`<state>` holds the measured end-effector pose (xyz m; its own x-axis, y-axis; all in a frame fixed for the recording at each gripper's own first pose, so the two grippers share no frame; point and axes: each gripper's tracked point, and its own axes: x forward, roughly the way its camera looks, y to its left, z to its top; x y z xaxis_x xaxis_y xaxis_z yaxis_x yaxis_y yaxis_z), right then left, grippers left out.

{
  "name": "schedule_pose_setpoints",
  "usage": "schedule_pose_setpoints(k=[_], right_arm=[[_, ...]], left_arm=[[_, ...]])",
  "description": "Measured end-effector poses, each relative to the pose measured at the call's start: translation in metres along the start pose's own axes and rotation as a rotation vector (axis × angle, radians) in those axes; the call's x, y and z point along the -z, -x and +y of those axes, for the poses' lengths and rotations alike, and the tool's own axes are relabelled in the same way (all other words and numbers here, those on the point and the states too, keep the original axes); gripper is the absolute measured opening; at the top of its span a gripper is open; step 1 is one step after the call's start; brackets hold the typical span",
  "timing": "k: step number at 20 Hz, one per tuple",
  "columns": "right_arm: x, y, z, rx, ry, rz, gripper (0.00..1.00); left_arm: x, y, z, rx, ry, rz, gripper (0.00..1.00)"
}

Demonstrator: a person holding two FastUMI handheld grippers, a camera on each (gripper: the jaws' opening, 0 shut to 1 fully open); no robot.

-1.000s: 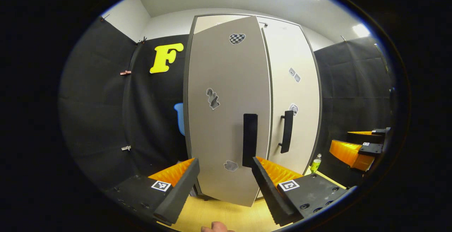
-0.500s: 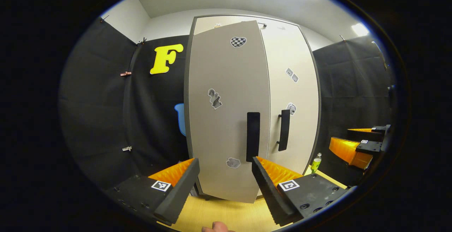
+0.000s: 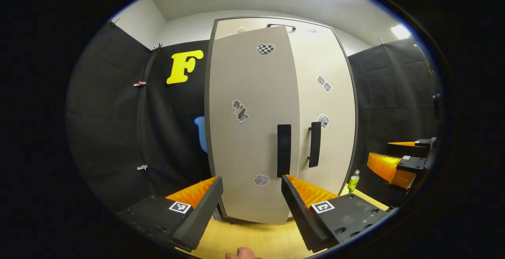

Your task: Grab one shoe with the right hand and put it into the shoe cabinet, grab the other shoe with the left hand and put it into the shoe cabinet; then close the right door with the right hand and the left door with the left hand.

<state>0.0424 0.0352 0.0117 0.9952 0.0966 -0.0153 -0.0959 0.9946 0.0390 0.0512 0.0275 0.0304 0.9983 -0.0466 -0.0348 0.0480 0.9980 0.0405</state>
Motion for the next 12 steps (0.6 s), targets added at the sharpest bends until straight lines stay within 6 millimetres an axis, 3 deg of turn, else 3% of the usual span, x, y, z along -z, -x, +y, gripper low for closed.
schedule_pose_setpoints(k=[12], right_arm=[[-0.0003, -0.0015, -0.0051, 0.001, -0.002, 0.002, 0.98]], left_arm=[[0.0022, -0.0018, -0.0096, -0.002, -0.003, -0.002, 0.95]])
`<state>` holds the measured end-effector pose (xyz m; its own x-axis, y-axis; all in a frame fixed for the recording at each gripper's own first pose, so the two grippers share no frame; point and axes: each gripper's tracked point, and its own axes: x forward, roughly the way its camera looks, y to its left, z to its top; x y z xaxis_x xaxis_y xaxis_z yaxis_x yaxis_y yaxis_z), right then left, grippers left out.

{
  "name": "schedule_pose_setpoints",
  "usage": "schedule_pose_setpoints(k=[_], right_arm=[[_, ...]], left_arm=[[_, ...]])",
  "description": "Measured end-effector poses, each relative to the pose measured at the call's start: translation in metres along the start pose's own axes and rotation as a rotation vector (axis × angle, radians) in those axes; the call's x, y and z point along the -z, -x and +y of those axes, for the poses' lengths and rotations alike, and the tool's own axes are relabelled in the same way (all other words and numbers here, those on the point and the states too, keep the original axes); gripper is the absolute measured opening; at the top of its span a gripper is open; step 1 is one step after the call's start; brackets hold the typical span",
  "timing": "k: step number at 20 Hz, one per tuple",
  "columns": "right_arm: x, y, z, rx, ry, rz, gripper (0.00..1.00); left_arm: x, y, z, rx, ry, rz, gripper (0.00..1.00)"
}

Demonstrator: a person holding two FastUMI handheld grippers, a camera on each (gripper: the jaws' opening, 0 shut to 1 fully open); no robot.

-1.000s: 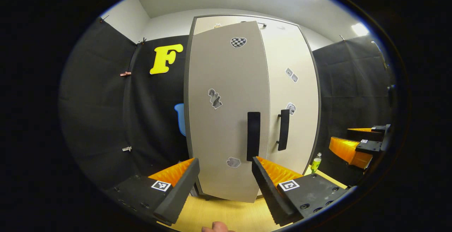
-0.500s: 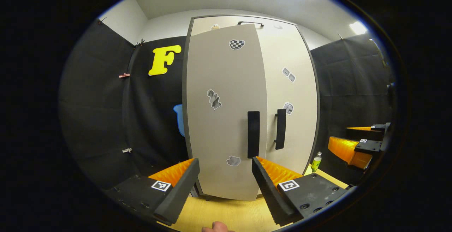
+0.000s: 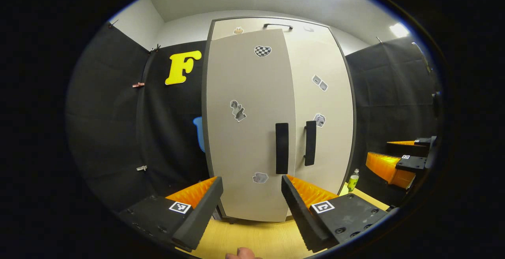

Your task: Grab one shoe with the right hand and put it into the shoe cabinet, grab the other shoe with the left hand and put it into the shoe cabinet; then close the right door with the right hand and the left door with the left hand.

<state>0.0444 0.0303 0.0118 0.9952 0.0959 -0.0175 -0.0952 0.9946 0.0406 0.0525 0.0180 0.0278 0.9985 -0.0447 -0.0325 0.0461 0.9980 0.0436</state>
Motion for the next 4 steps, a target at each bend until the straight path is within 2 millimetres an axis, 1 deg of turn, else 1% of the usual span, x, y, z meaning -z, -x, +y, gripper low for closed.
schedule_pose_setpoints(k=[4], right_arm=[[-0.0023, -0.0017, -0.0023, -0.013, 0.001, -0.007, 0.98]], left_arm=[[0.0015, -0.0032, -0.0005, -0.018, 0.008, 0.007, 0.95]])
